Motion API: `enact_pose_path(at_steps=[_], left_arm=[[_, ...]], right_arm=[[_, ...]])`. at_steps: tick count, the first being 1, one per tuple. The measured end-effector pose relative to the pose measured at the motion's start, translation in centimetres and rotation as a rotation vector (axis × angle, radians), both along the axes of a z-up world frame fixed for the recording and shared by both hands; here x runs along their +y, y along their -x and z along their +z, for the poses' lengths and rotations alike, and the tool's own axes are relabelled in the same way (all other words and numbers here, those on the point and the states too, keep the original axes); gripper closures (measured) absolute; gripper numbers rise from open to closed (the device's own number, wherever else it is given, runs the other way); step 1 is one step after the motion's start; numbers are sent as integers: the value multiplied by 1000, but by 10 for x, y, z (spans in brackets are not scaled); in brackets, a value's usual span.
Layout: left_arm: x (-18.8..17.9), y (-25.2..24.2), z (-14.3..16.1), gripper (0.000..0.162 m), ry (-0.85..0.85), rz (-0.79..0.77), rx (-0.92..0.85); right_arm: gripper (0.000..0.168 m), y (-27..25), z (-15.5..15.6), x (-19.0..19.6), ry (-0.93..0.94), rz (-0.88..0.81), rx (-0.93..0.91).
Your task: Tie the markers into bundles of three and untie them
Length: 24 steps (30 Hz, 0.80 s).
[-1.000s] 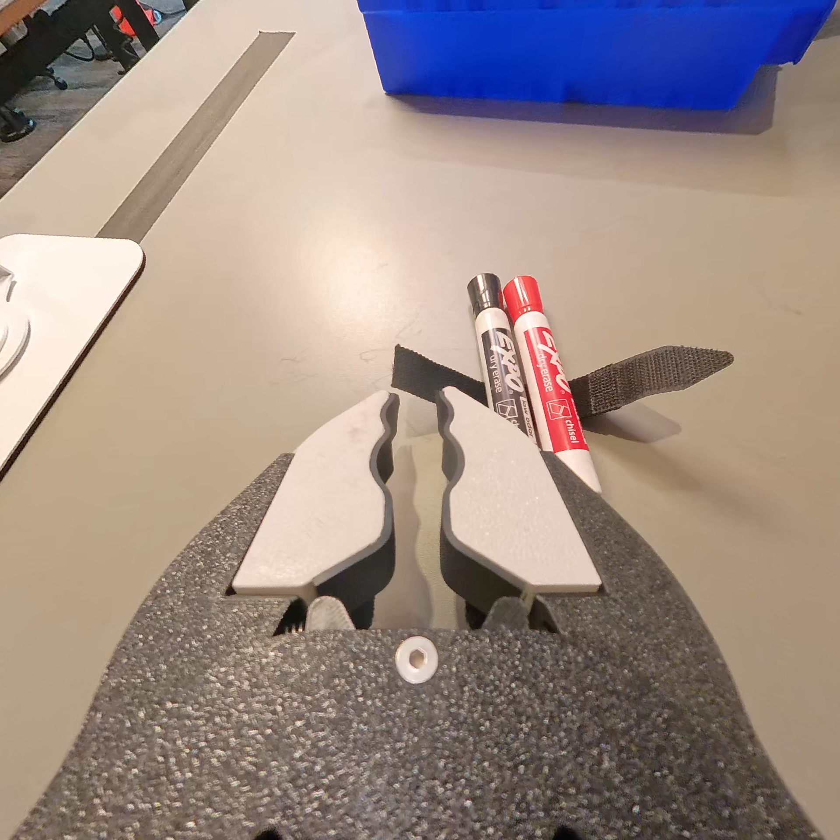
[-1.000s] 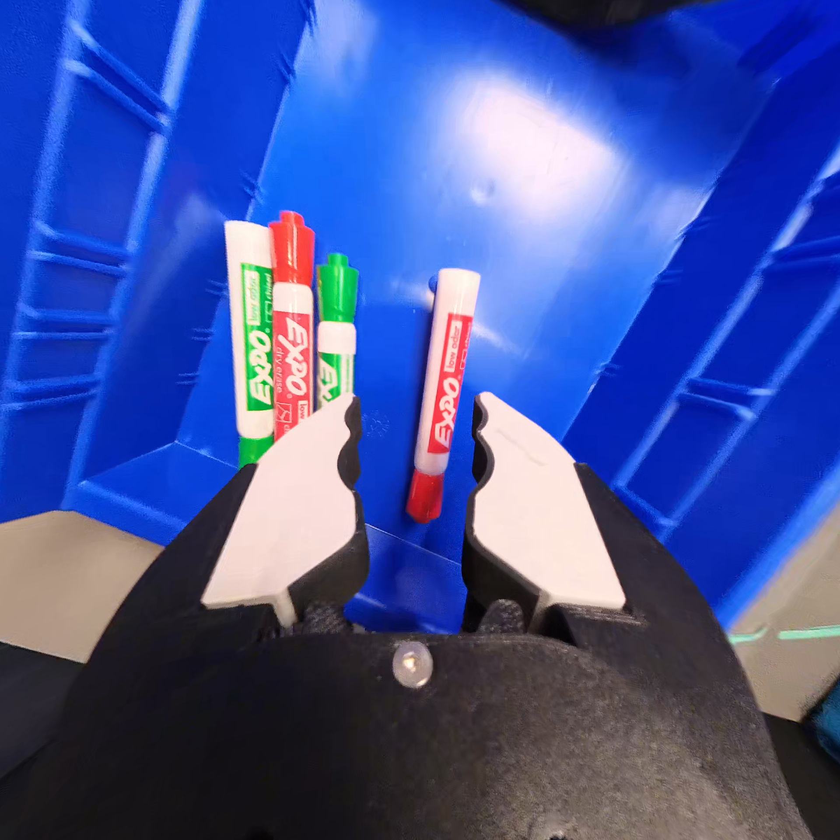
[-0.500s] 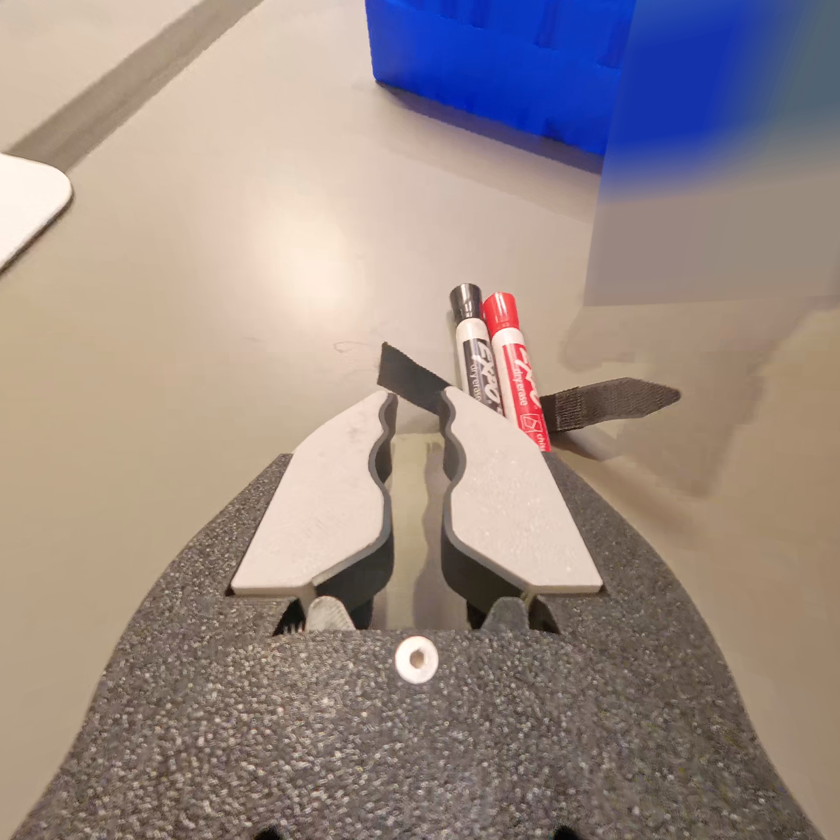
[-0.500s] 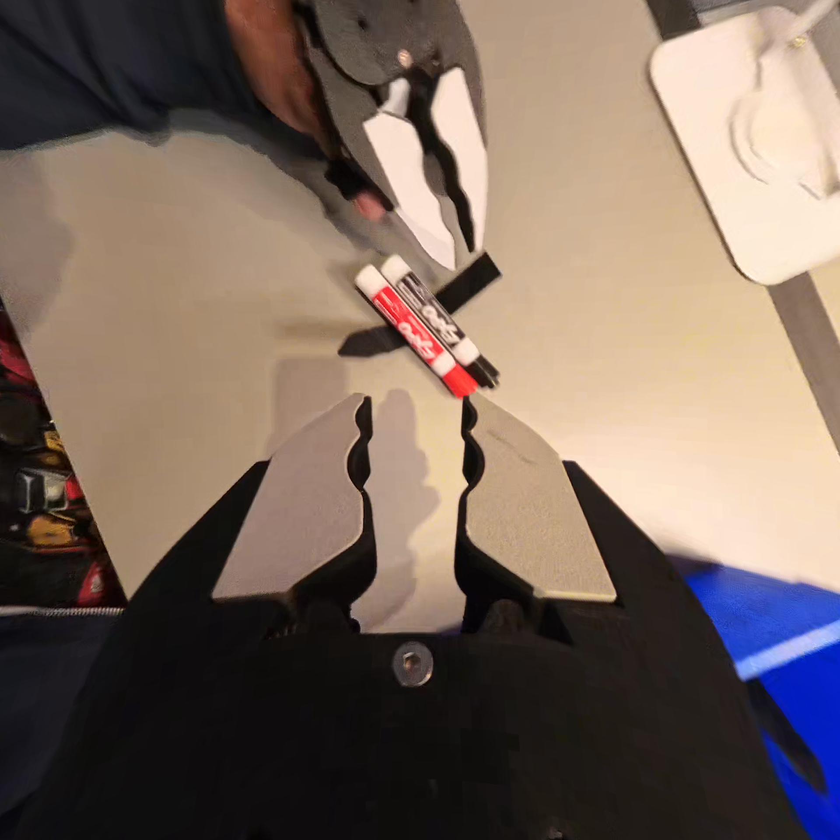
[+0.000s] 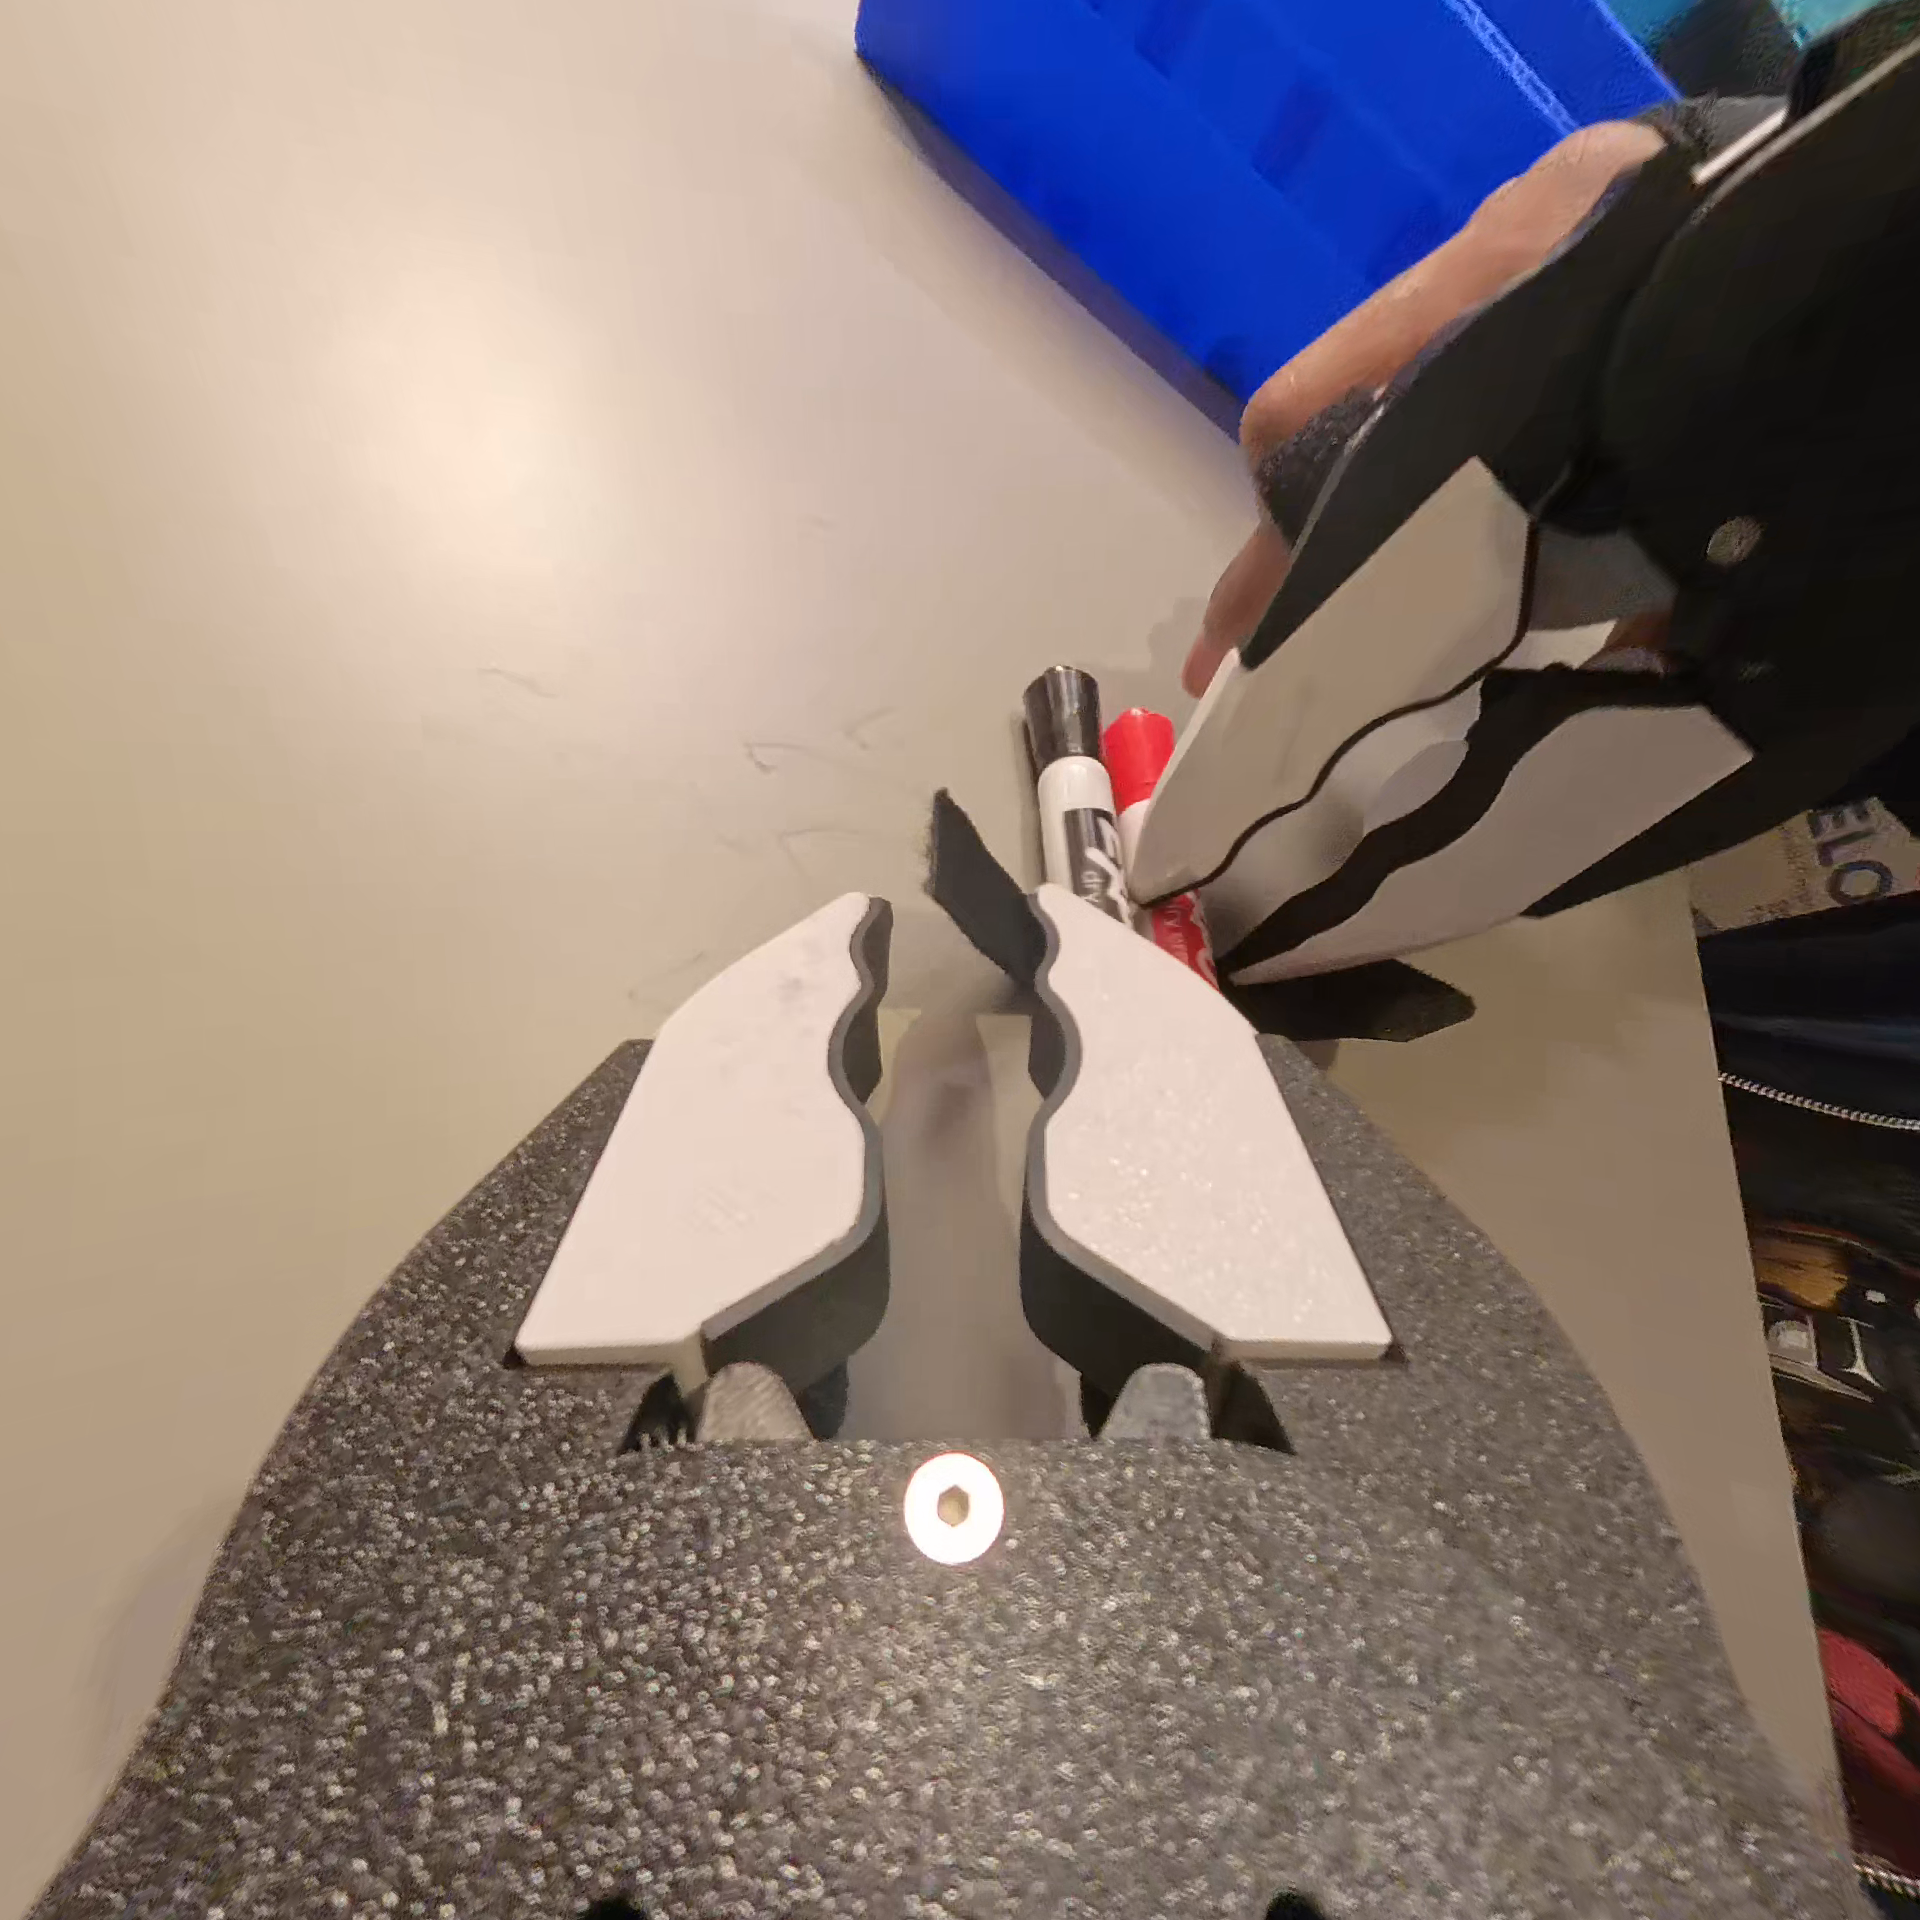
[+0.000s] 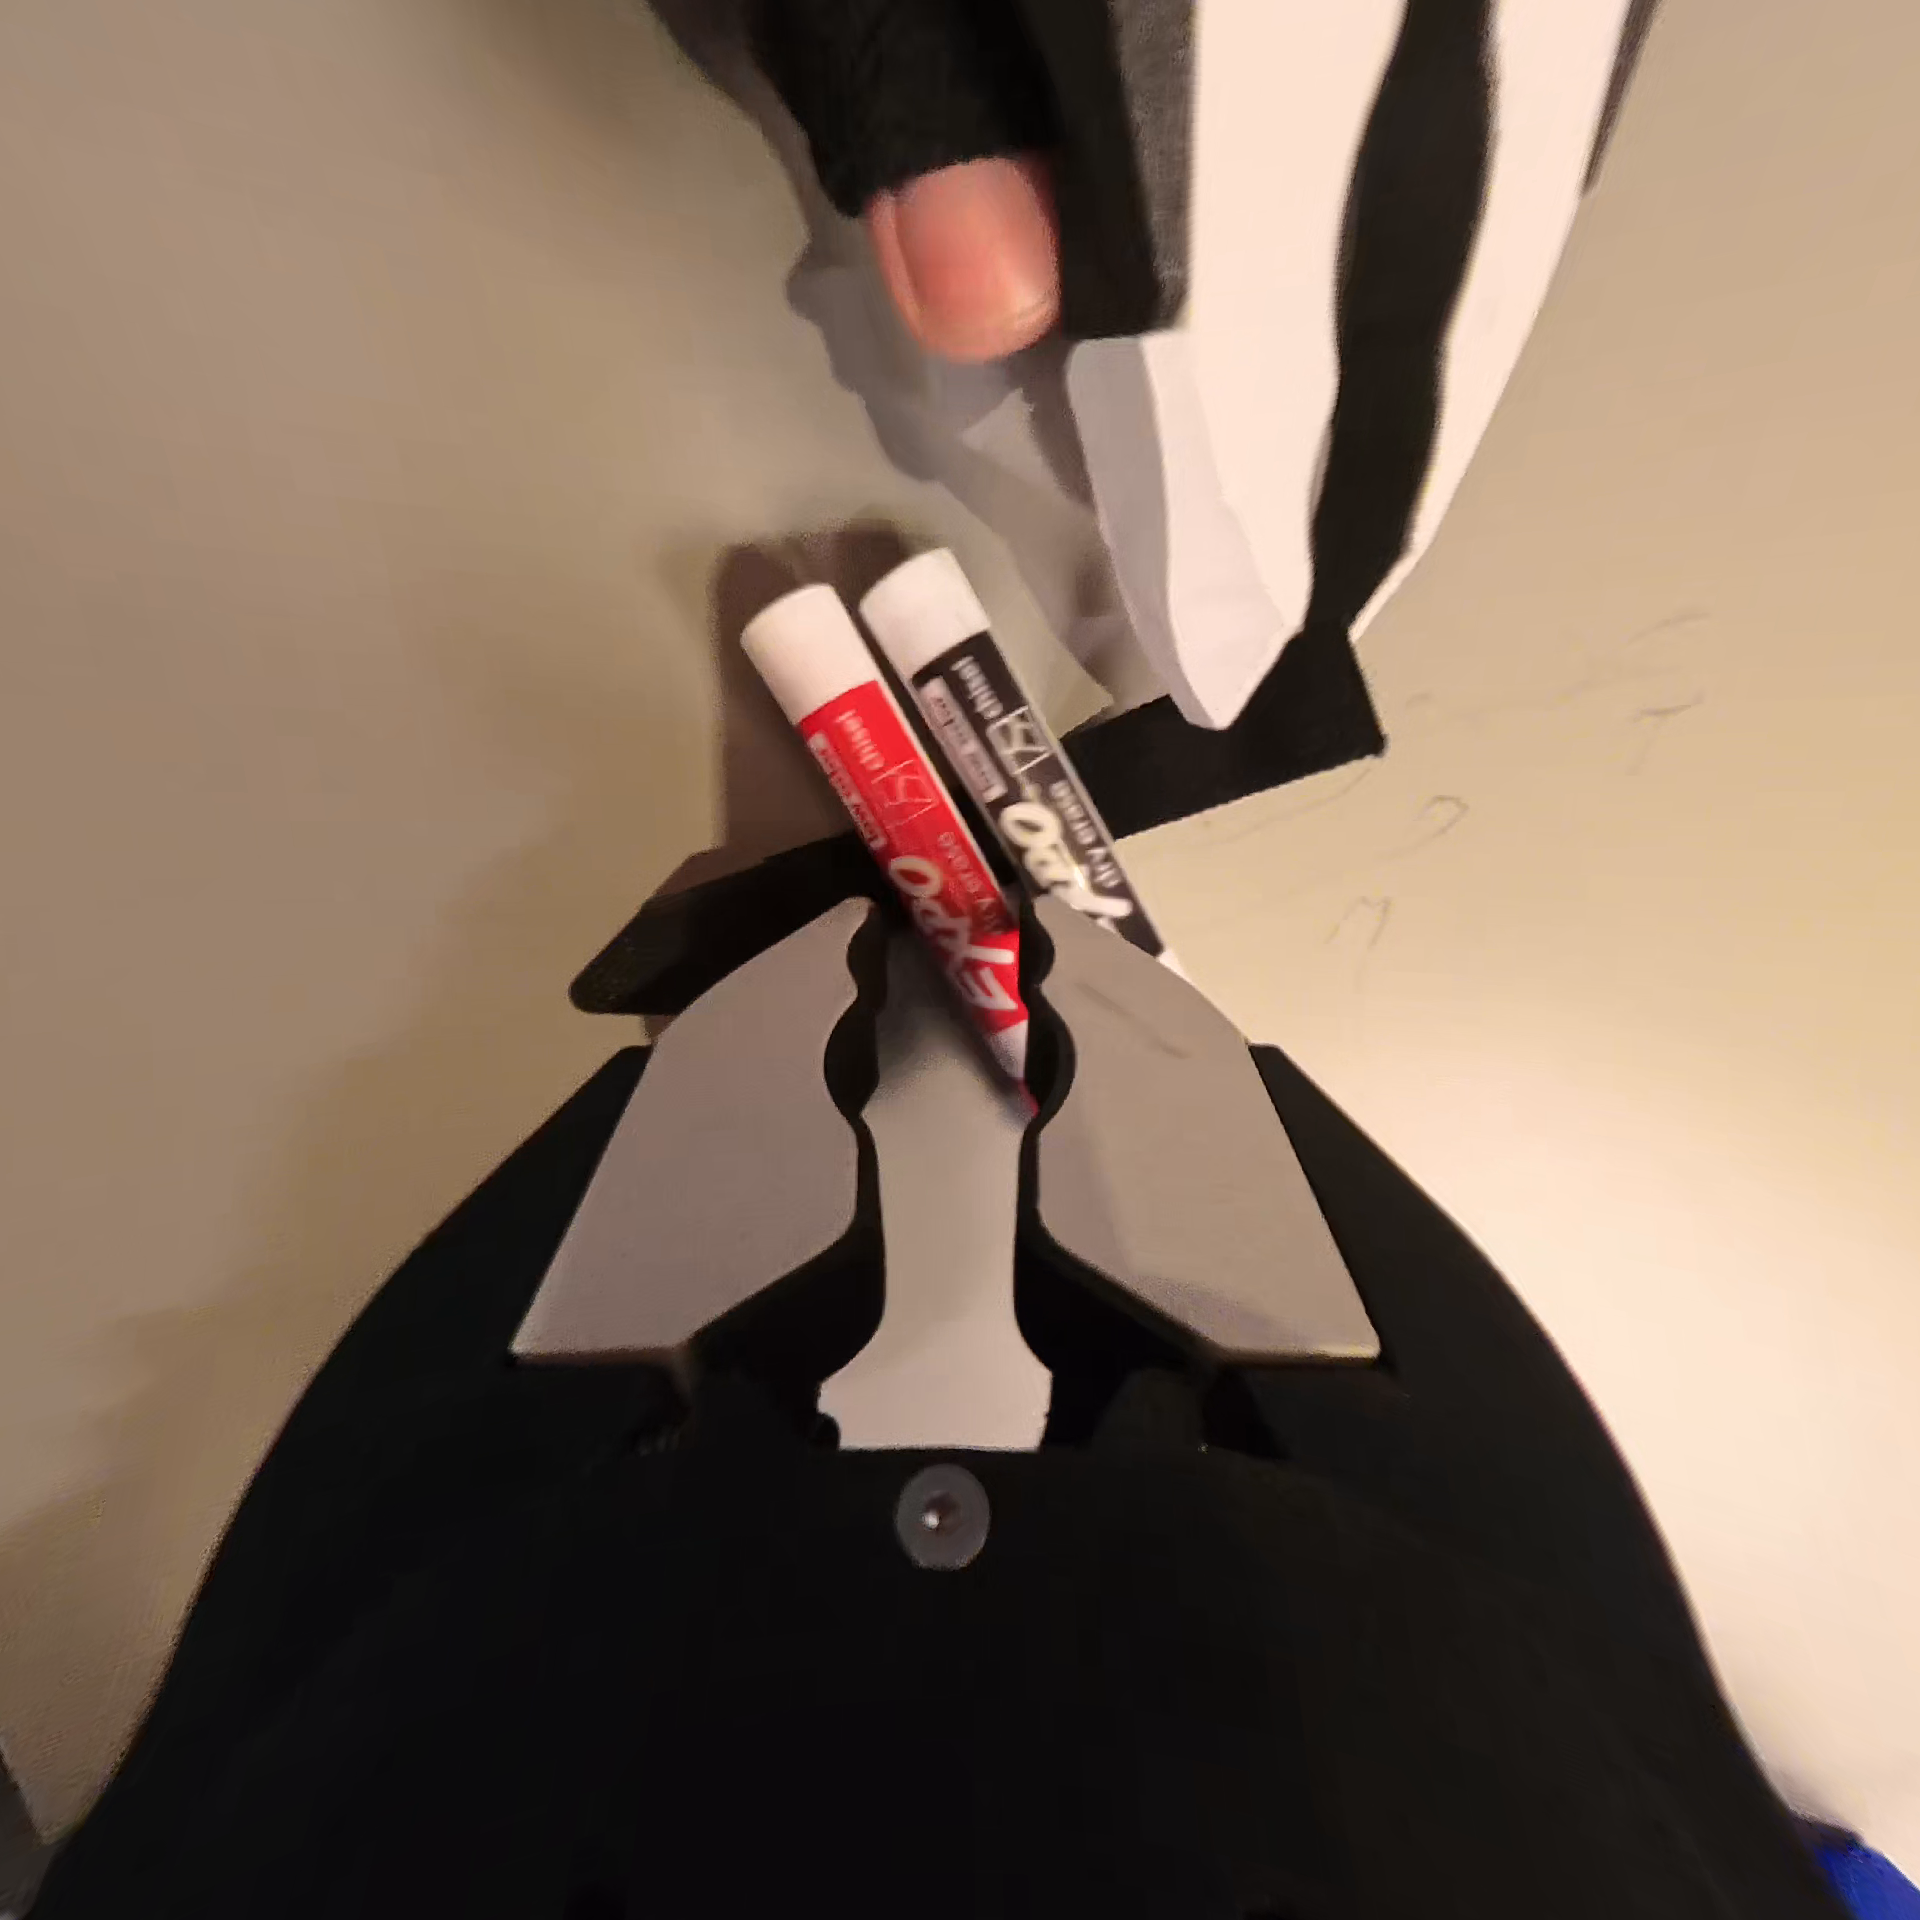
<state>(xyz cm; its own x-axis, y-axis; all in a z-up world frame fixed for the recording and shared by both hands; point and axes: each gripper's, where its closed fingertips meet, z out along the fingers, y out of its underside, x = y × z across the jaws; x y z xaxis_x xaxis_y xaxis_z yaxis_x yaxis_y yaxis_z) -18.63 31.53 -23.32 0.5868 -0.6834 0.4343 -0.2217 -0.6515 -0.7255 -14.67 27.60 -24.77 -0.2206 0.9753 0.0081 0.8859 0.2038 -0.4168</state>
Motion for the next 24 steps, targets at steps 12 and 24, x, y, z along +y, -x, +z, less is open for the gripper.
enact_pose_path(at_steps=[12,24], left_arm=[[-1,-12,-7,159,18,-42,48],[-4,-10,1,158,26,-44,-32]], right_arm=[[149,-16,20,-15,16,-77,-3],[148,-262,122,102,-190,-863,22]])
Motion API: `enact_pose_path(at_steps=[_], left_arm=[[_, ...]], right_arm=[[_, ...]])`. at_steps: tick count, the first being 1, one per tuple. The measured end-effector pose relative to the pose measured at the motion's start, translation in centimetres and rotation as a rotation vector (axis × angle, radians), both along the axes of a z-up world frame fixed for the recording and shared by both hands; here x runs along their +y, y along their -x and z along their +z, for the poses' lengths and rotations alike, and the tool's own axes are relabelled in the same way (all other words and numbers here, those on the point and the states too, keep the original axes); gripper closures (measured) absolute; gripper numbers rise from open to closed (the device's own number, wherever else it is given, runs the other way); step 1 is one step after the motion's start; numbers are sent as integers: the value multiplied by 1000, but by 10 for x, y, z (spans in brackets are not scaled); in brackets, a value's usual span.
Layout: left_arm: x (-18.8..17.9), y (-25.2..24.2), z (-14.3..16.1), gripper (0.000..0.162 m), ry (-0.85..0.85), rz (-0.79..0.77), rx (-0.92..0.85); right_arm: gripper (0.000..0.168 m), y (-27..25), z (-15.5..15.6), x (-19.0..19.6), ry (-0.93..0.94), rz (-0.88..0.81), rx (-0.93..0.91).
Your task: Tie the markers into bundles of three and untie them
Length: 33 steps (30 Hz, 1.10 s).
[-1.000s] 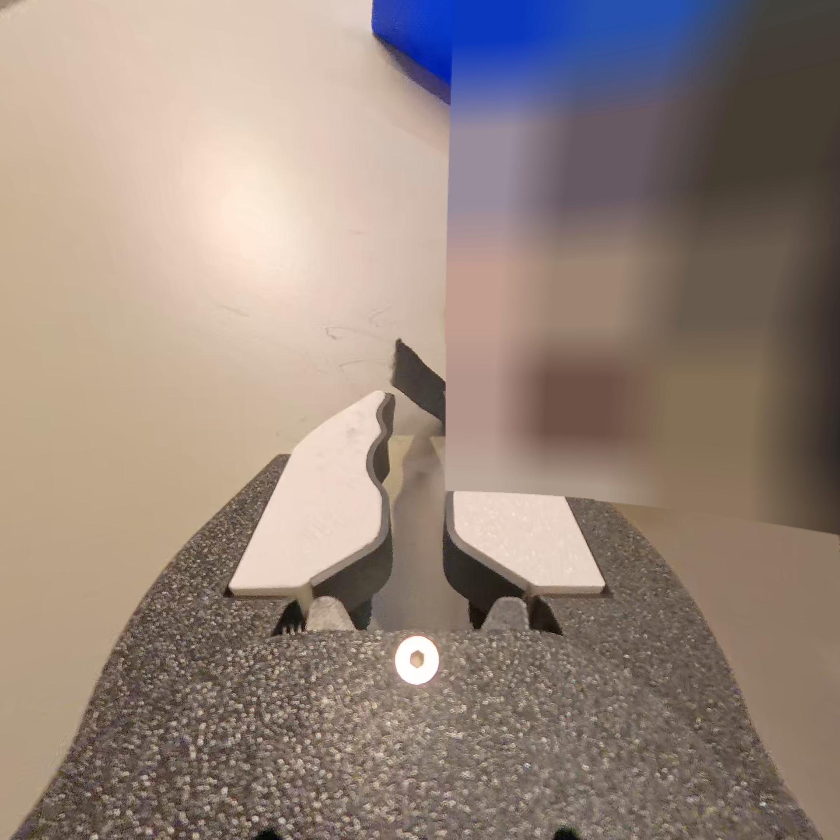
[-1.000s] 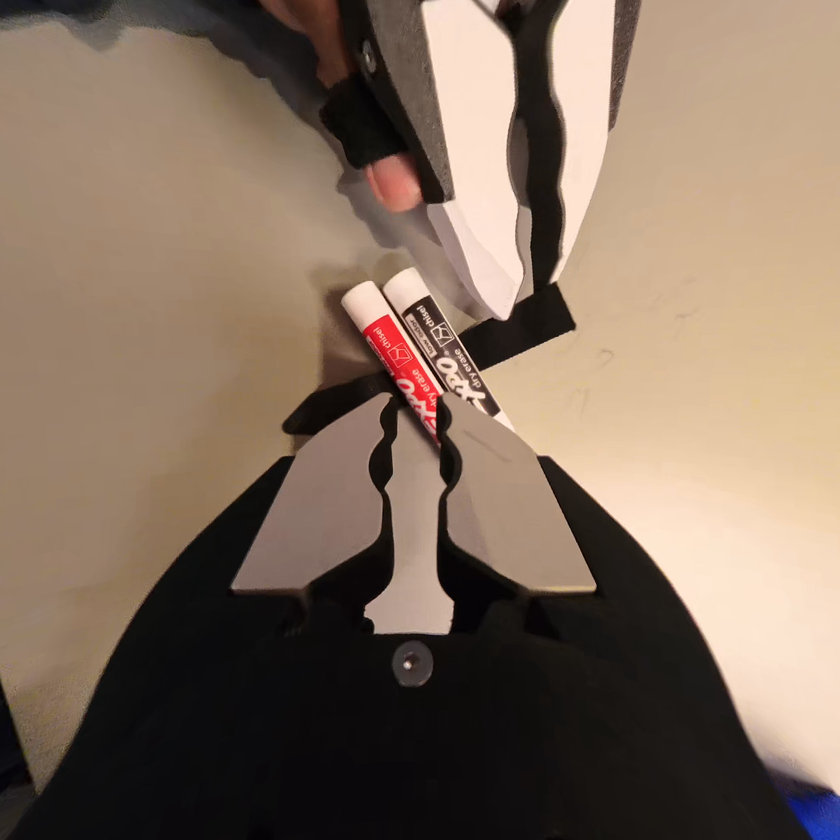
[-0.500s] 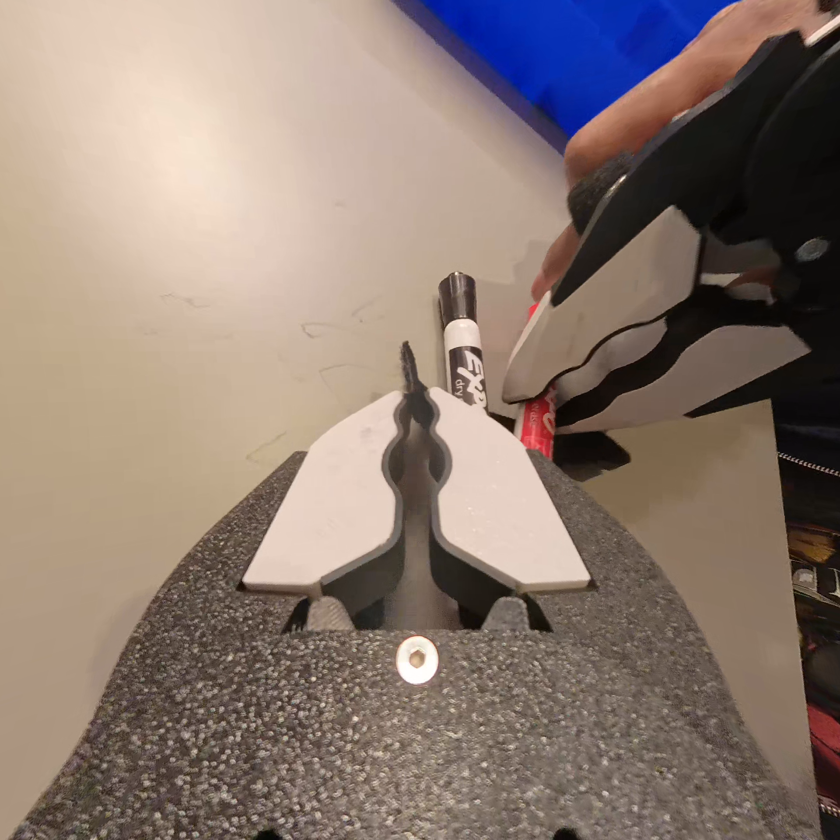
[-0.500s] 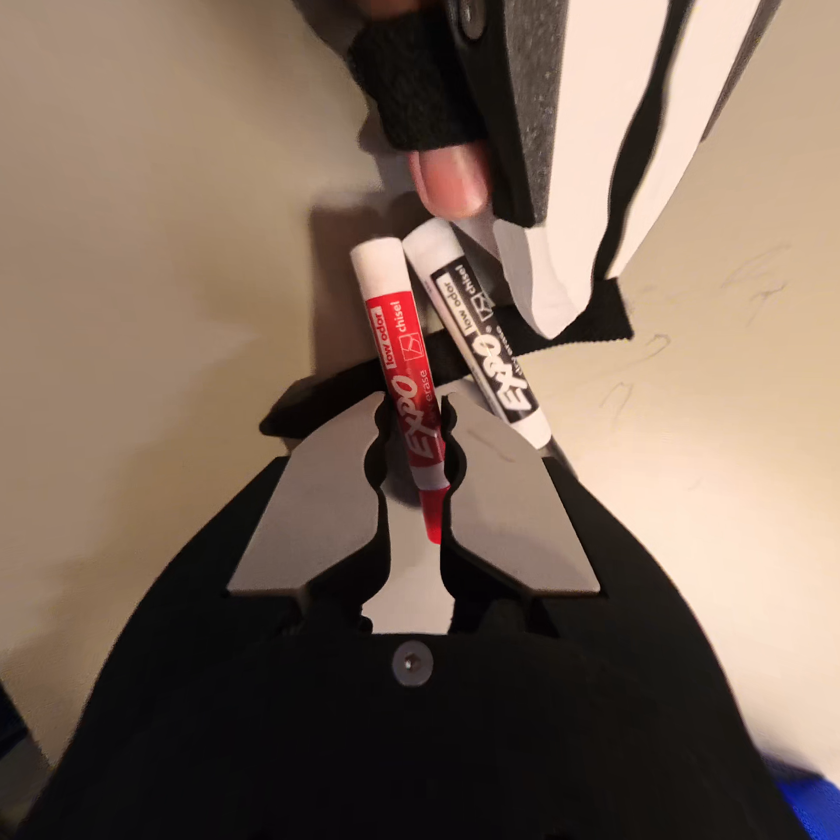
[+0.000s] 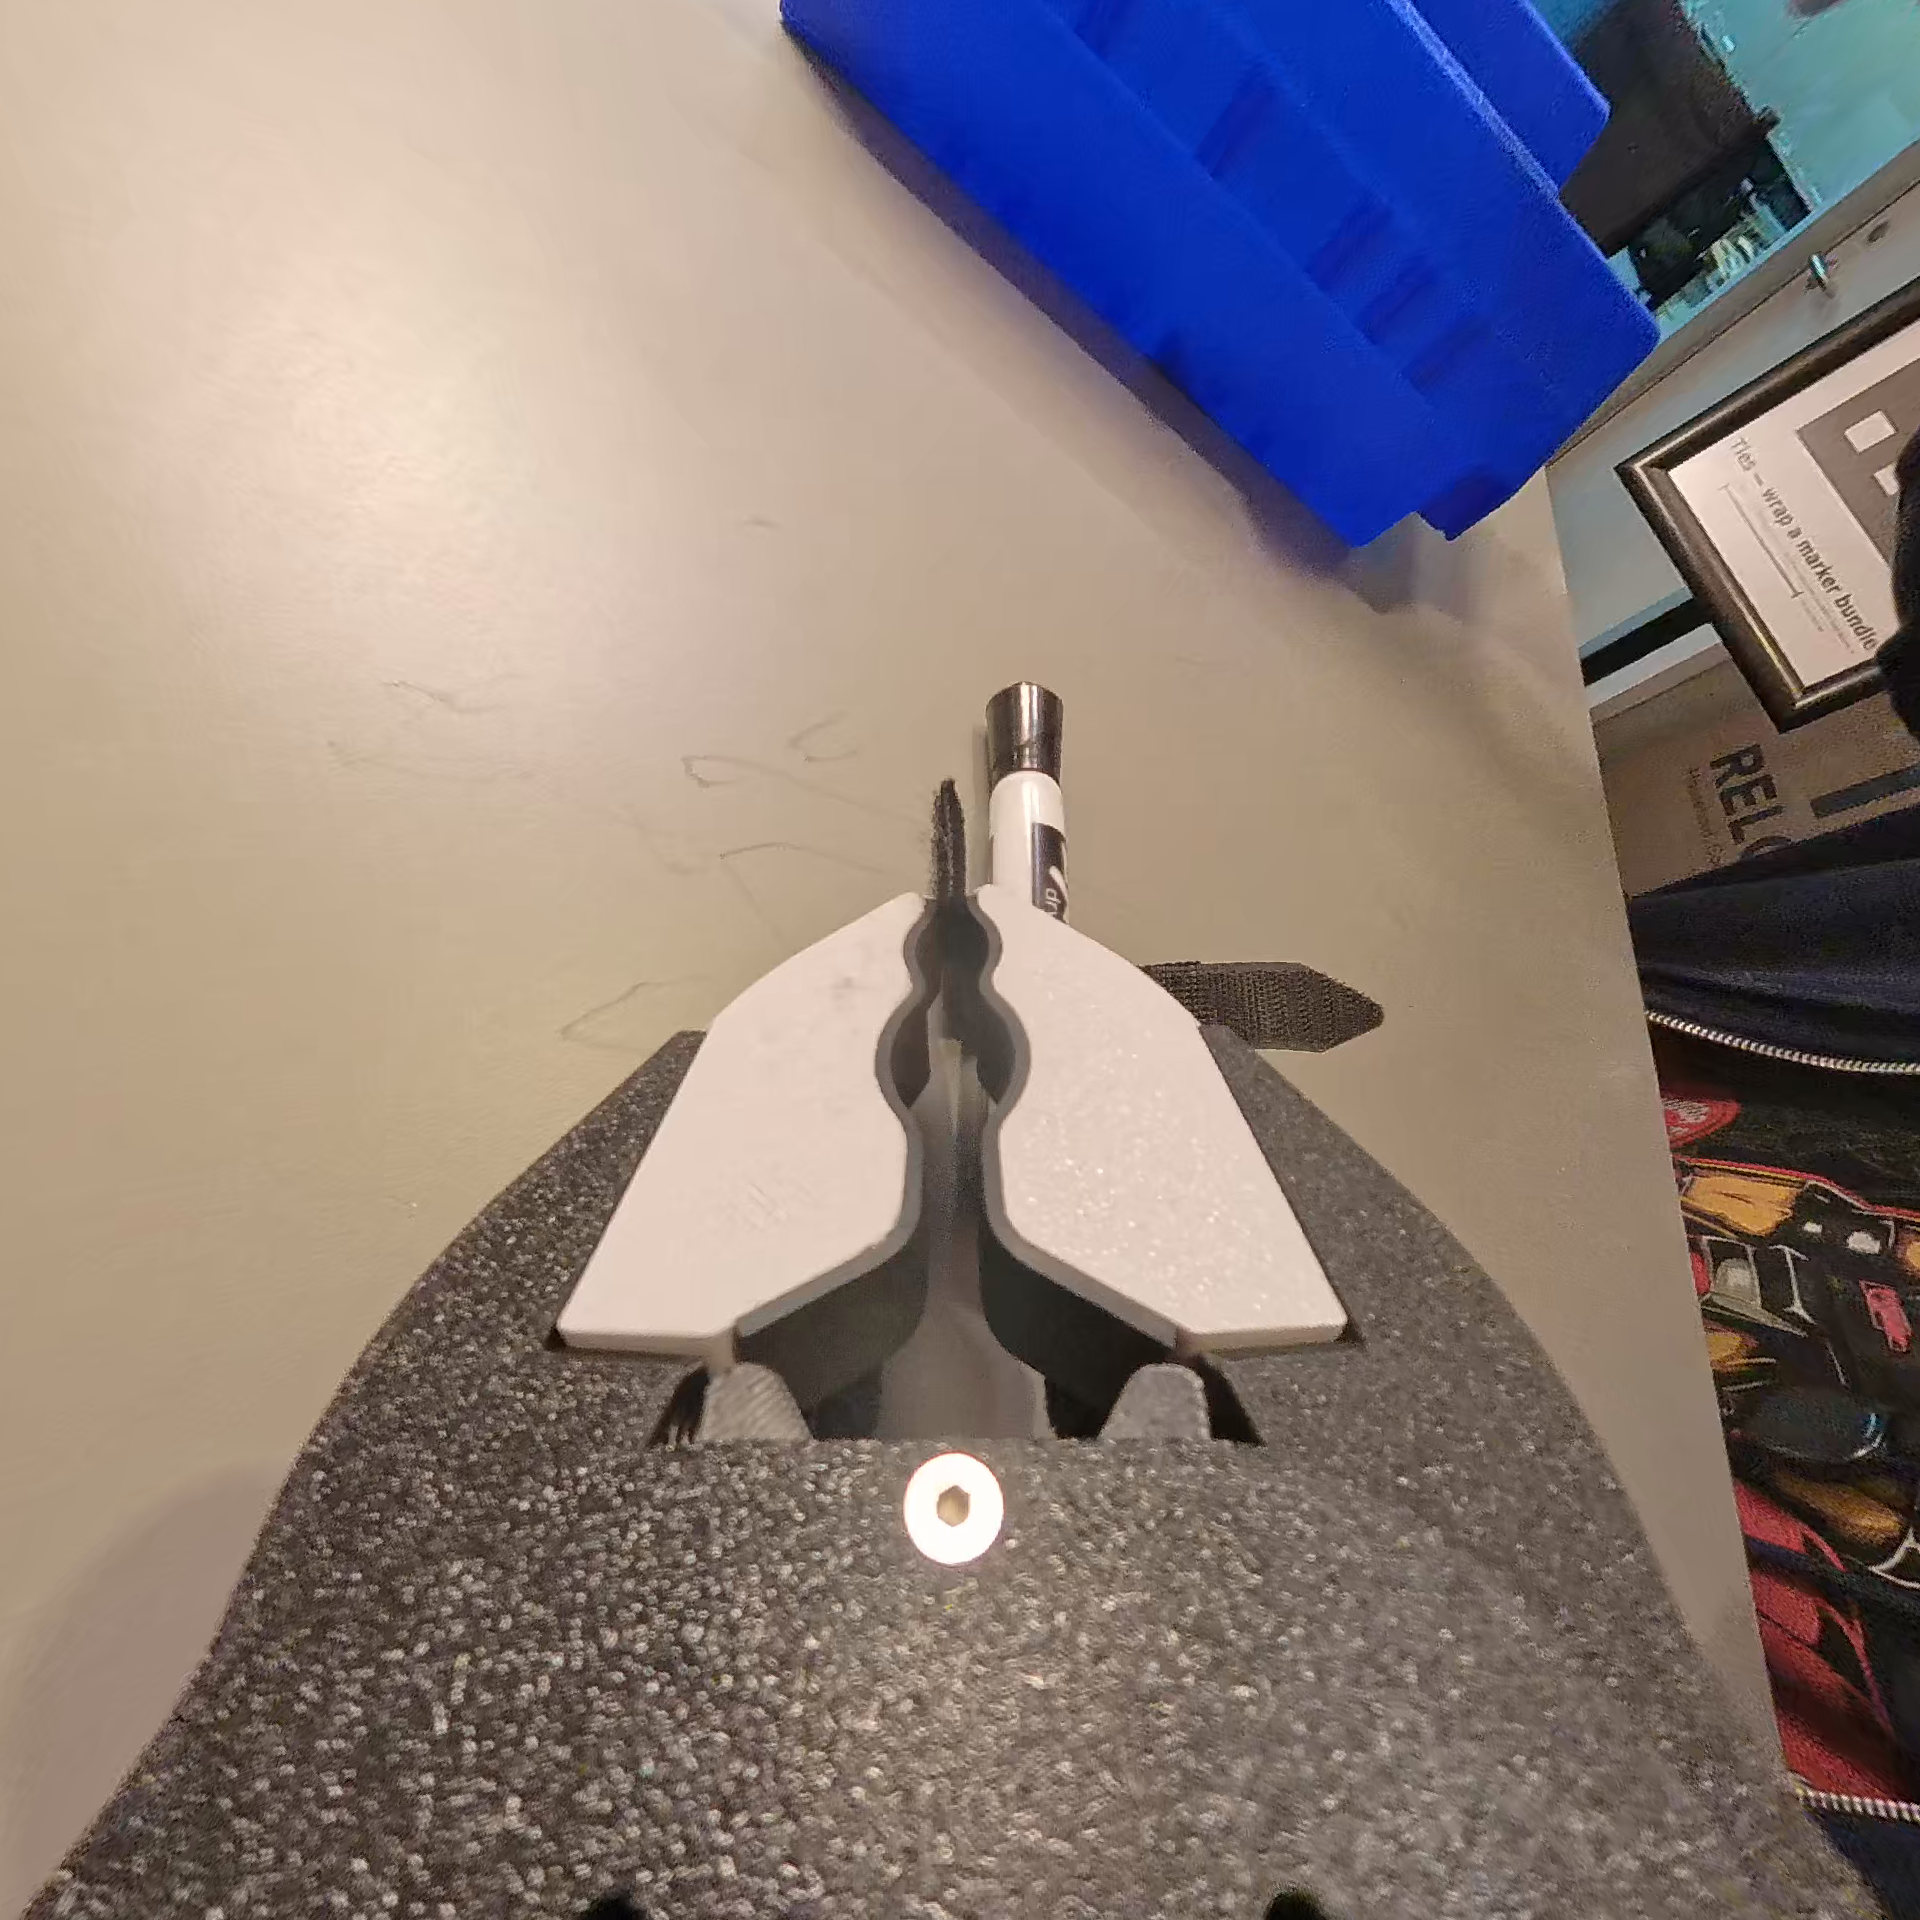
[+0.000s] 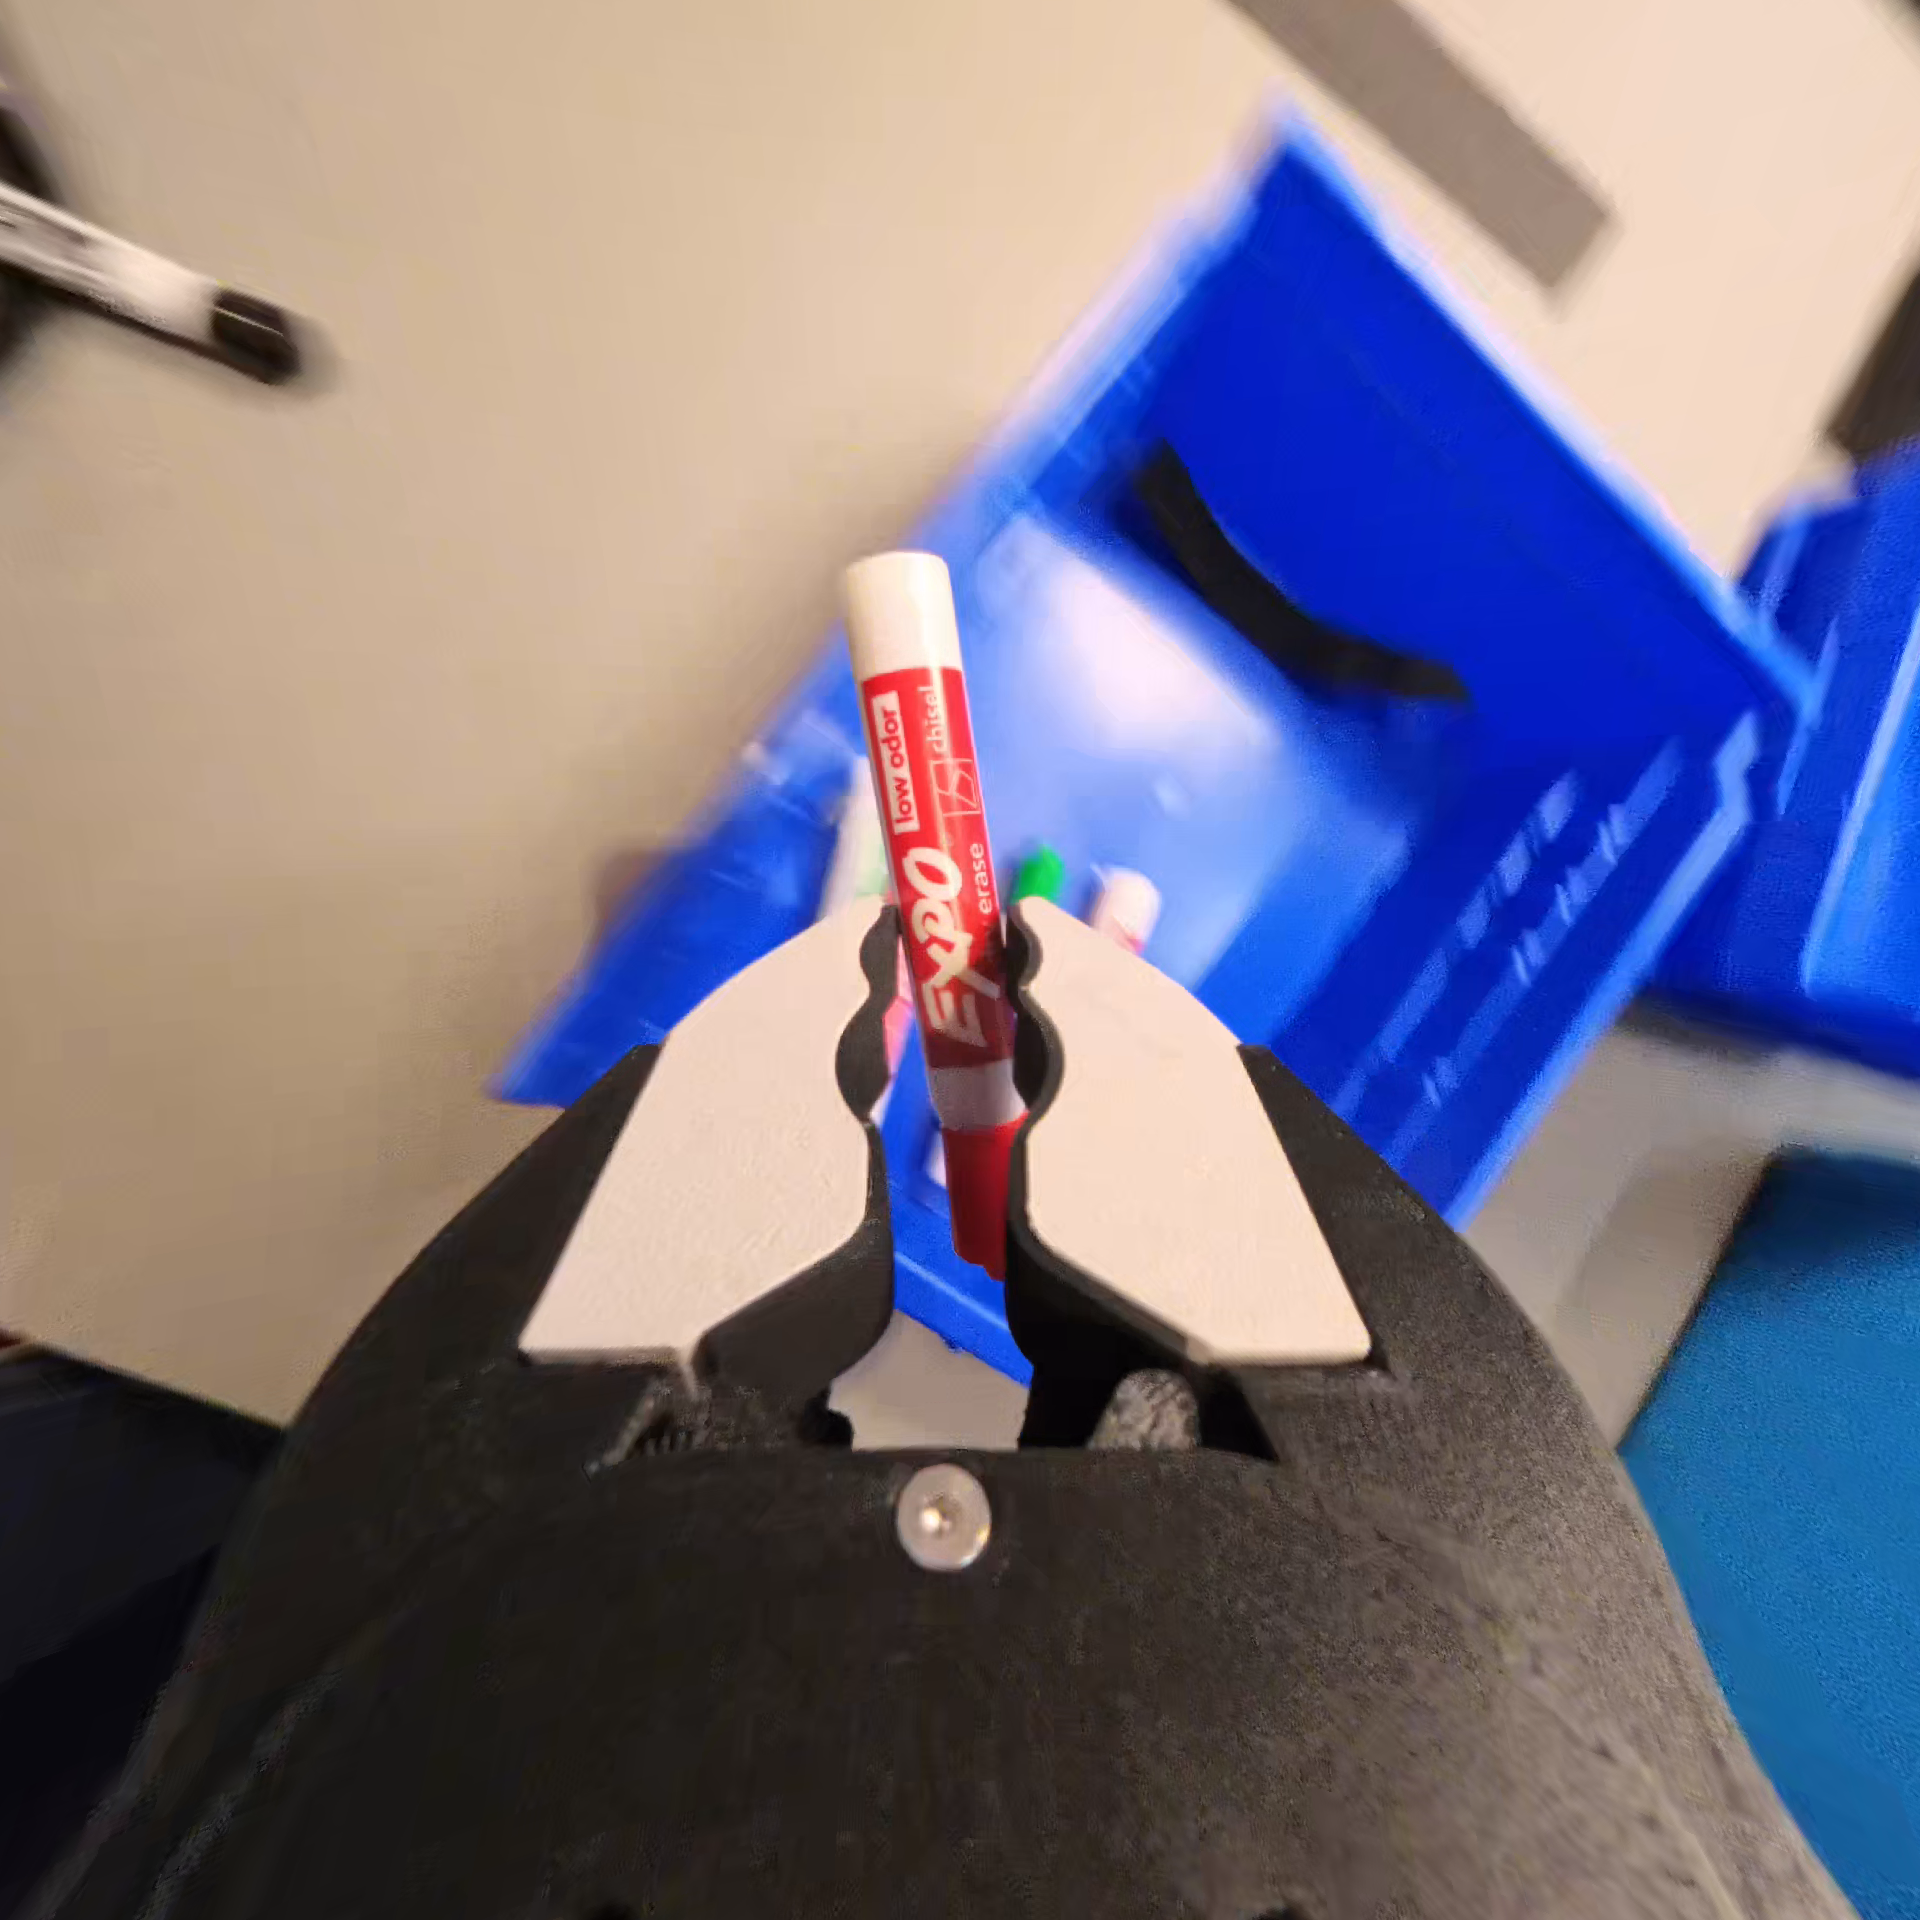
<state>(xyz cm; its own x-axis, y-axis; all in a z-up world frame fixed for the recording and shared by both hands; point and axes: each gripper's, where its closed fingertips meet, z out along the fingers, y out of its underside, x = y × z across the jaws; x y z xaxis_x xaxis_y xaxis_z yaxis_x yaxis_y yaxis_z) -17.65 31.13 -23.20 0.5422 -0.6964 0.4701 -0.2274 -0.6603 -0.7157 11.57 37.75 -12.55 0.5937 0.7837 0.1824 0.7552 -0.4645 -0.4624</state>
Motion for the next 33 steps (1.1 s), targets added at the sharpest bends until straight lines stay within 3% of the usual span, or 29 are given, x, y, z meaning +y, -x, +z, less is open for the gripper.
enact_pose_path(at_steps=[4,8,10,14,18,21,26,29,33], left_arm=[[-1,-1,-1,158,-20,-3,22],[-1,-1,0,158,-53,3,46],[-2,-1,0,158,-72,5,59],[-6,-2,0,158,-78,-7,62],[-7,-2,2,158,-54,-17,28],[-6,-2,3,158,-33,-18,3],[-8,-4,2,158,-24,-37,4],[-9,-4,1,159,-28,-41,9],[-9,-4,3,159,-27,-40,-10]], right_arm=[[149,-75,-65,20,133,-226,-66],[149,-100,-99,29,115,-299,-195],[149,-102,-107,27,102,-292,-269],[127,-98,-114,15,167,-254,-316],[124,-82,-90,14,123,-222,-252],[125,-34,-50,7,14,-80,-165],[134,108,-8,-48,-106,412,-41],[143,188,-16,-86,-95,681,-4],[149,255,-64,-100,-40,821,-86]])
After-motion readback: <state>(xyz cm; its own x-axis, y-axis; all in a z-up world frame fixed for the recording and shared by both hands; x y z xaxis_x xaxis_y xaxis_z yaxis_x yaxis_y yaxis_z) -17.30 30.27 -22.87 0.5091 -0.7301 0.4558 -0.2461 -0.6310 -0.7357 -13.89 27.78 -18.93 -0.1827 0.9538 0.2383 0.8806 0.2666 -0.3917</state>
